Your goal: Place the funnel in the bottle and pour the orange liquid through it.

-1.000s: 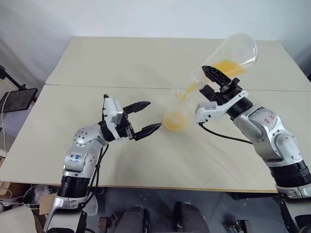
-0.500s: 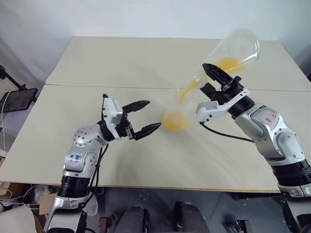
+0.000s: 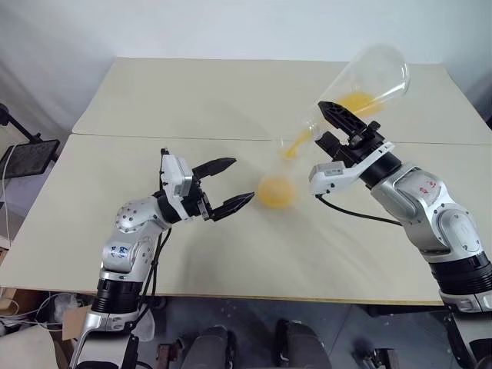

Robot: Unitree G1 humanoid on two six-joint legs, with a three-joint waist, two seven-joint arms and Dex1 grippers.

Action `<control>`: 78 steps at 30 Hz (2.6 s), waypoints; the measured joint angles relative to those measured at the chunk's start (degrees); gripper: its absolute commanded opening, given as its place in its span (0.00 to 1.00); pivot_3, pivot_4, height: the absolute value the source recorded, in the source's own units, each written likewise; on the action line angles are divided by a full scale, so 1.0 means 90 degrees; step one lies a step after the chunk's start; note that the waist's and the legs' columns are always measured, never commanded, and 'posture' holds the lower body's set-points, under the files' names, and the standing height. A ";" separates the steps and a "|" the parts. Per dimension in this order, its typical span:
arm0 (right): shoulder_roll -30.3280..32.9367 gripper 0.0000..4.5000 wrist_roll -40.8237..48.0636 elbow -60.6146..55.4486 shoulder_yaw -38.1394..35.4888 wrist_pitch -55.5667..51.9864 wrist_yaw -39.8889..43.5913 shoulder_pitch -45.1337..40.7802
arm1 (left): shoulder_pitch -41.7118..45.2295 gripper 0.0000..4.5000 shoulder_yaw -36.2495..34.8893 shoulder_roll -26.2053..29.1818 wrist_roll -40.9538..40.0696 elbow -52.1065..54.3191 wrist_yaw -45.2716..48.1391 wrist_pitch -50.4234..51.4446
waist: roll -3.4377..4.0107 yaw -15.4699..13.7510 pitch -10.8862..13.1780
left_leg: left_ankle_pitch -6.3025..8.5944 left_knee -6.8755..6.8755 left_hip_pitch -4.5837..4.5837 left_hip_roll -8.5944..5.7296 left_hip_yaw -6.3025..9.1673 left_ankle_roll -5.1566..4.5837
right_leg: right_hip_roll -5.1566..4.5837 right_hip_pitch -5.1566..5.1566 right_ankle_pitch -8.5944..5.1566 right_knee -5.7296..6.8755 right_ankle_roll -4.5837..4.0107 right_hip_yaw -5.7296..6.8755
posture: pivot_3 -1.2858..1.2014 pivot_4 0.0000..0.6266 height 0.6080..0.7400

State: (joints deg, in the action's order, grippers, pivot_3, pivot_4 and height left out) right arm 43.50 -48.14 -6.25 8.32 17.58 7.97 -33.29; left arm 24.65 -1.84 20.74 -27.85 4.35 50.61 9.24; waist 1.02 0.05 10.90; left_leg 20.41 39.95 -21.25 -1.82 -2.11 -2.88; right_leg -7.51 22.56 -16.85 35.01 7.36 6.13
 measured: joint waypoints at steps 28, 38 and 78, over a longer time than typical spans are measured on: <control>0.0074 0.55 -0.0470 0.0248 0.0001 0.0258 -0.0411 -0.0156 | -0.0047 1.00 0.0007 -0.0040 0.0001 0.0004 -0.0049 0.0000 | 0.0000 0.0003 0.0000 | 0.0000 0.0000 0.0000 0.0001 0.0000 0.0000 | 0.0001 0.0000 0.0000 -0.0001 0.0000 0.0000 | 0.52 0.24 1.00; 0.0075 0.55 -0.0471 0.0260 0.0001 0.0293 -0.0428 -0.0176 | -0.0047 1.00 0.0009 -0.0046 0.0003 0.0004 -0.0063 0.0000 | 0.0000 0.0001 0.0000 | 0.0000 0.0000 0.0000 0.0001 0.0000 0.0001 | 0.0001 0.0000 0.0000 -0.0001 0.0000 -0.0001 | 0.52 0.24 1.00; 0.0109 0.55 -0.0639 0.0396 0.0009 0.0679 -0.0696 -0.0247 | -0.0044 1.00 0.0000 -0.0204 -0.0022 0.0009 -0.0193 0.0000 | 0.0000 0.0001 0.0000 | -0.0001 0.0000 0.0000 0.0002 0.0000 0.0001 | 0.0002 -0.0001 0.0000 -0.0001 0.0000 -0.0001 | 0.52 0.24 1.00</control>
State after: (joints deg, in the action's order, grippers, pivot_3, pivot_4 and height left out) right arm 44.48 -53.89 -2.68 8.40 23.70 1.70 -35.51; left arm 24.25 -1.84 18.91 -28.05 4.44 48.88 9.24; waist 1.02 0.06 10.90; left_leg 20.40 39.95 -21.25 -1.81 -2.11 -2.87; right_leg -7.49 22.55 -16.85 35.00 7.36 6.12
